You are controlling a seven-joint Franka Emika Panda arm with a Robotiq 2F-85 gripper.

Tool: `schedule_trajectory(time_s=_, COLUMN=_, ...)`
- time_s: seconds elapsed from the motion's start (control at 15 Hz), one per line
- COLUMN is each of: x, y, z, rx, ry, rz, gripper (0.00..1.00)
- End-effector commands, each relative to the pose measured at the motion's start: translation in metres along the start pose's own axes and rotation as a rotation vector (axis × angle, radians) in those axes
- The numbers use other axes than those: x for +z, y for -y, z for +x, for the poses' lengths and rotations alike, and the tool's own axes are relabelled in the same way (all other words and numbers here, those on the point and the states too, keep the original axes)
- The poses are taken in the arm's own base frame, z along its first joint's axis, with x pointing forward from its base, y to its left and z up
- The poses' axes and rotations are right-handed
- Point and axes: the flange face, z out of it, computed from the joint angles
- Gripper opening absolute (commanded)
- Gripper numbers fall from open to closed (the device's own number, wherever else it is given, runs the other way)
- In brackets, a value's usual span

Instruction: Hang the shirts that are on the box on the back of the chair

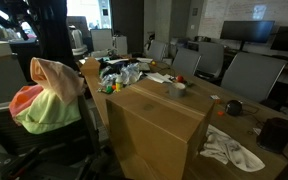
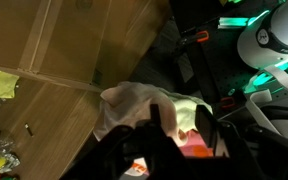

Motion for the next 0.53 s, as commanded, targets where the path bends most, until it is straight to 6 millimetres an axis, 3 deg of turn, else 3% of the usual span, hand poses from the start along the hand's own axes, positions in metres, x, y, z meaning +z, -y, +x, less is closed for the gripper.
schedule_trajectory(time_s=0.0, x=-0.011, y=-0.004, z=-0.005, rx=0.043, ry=-0.015, rz=0.03, gripper=0.75)
schedule_trajectory(time_s=0.2, x=-0.013, y=-0.009, z=-0.009, rx=0.074, ry=-0.009, rz=0.032, gripper=0.97)
schedule_trajectory(time_s=0.47, x=-0.014, y=-0.039, z=-0.033, rx=0.247, ry=0.067, rz=-0.066, gripper=1.0)
